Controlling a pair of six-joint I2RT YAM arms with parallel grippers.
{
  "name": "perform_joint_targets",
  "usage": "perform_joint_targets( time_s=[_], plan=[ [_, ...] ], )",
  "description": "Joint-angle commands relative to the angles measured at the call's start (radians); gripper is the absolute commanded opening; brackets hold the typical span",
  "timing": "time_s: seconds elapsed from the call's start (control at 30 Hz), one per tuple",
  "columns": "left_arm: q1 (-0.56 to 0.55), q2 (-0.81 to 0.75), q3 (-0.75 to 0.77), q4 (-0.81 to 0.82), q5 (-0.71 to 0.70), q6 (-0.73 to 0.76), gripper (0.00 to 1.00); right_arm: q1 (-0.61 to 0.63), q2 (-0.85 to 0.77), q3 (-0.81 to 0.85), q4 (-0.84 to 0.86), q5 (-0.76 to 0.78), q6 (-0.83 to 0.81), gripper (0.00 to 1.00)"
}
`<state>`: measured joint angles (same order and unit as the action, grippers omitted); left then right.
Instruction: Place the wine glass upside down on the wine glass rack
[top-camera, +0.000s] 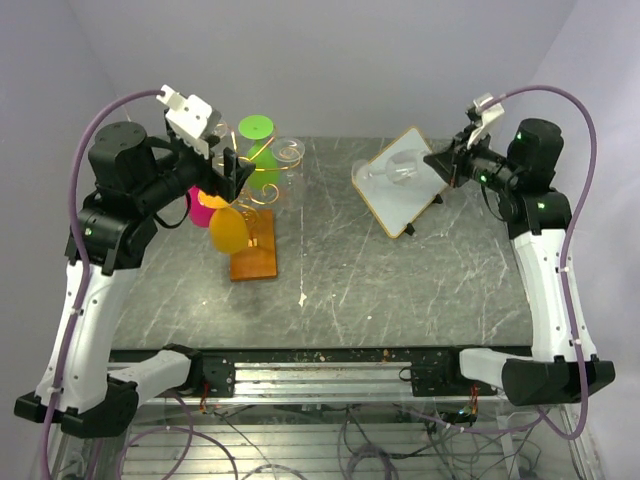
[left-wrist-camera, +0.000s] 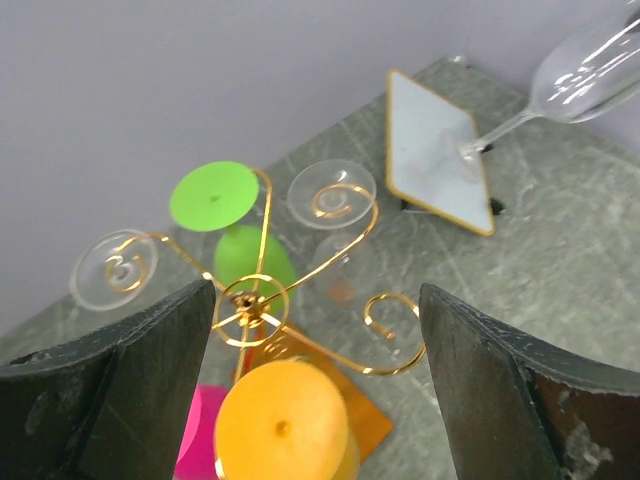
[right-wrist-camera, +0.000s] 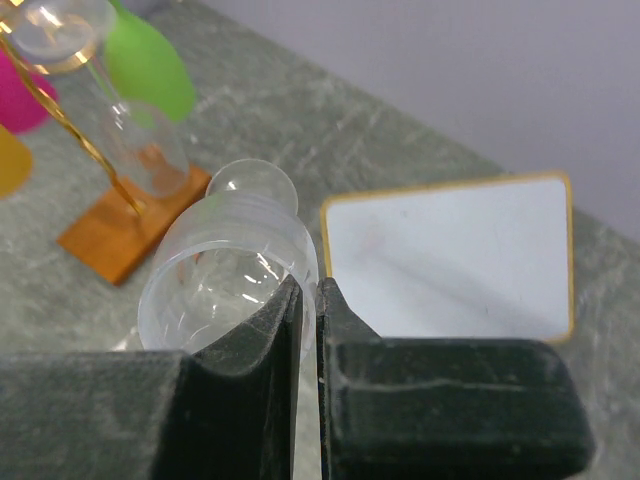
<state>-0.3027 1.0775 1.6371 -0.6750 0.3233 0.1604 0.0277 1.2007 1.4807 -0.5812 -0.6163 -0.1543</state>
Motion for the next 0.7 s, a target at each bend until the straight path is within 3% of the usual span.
perform_joint_targets(
  time_s=[0.0,0.37,0.67],
  plan=[
    [-0.001,0.048,0.043,0.108,0.103,-0.159,0.92,0.034,0.021,0.08,0.246,-0.087,0.17,0.0],
    [-0.085,0.179,0.128,0.223,0.068,-0.443,0.89,0.116,0.053,0.162,0.406,-0.034,0.335,0.0],
    [-0.123,0.32,0.231,0.259,0.091,-0.576,0.86,0.118,0.057,0.216,0.411,-0.041,0.402,0.0]
  ],
)
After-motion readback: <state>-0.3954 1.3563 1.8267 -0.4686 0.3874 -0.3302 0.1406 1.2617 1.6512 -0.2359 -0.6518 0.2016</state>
